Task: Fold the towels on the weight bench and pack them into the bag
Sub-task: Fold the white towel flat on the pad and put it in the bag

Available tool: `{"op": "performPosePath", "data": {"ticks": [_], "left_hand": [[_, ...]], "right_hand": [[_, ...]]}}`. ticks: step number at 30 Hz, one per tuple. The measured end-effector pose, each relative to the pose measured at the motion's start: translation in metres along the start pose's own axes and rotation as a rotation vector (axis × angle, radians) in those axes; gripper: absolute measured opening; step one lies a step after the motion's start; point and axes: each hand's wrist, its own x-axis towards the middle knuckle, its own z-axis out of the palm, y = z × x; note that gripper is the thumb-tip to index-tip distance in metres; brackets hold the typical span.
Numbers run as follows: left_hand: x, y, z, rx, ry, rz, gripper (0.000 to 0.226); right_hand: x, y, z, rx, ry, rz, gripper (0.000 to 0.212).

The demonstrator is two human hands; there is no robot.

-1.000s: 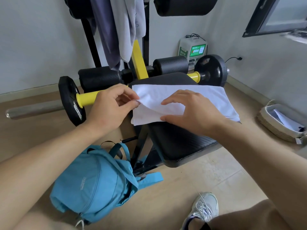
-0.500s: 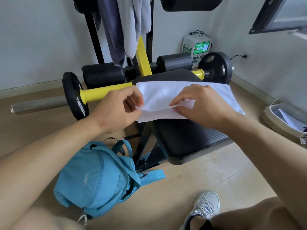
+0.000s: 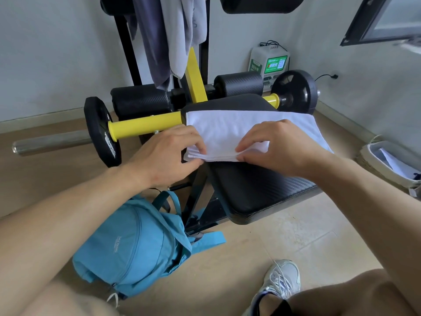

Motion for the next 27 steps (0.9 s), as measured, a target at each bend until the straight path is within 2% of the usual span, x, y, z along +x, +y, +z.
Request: {"op": "performPosePath", "data": {"ticks": [4, 7, 10, 14, 16, 19, 23, 25, 27], "left_hand": [[0.000, -0.002, -0.003, -0.117, 0.116, -0.071, 0.005], [0.002, 0.002, -0.004, -0.081, 0.226, -0.087, 0.006], [0.008, 0.002, -0.003, -0.090, 0.231, -0.090, 0.015], [0.011, -0.002, 0.000, -0.117, 0.184, -0.099, 0.027], [0.013, -0.005, 0.000, -0.102, 0.227, -0.066, 0.027], [0.017, -0.006, -0.001, -0.102, 0.371, -0.063, 0.017], [0.024, 0.001, -0.003, -0.069, 0.510, -0.040, 0.014], [0.026, -0.003, -0.004, -0.018, 0.485, 0.009, 0.013], [0.021, -0.011, -0.001, 0.022, 0.356, 0.037, 0.020]], "right_hand": [[-0.002, 0.001, 0.000, -0.039, 0.039, 0.042, 0.013], [-0.003, 0.001, -0.004, -0.140, 0.021, 0.092, 0.025], [-0.008, 0.008, -0.018, -0.223, 0.023, 0.264, 0.042], [-0.024, 0.028, -0.042, -0.243, 0.104, 0.501, 0.044], [-0.033, 0.042, -0.050, -0.225, 0.156, 0.563, 0.044], [-0.044, 0.054, -0.056, -0.197, 0.276, 0.615, 0.043], [-0.044, 0.052, -0.052, -0.166, 0.506, 0.608, 0.027], [-0.042, 0.054, -0.051, -0.175, 0.545, 0.574, 0.030], [-0.042, 0.058, -0.050, -0.236, 0.415, 0.537, 0.035]]}}
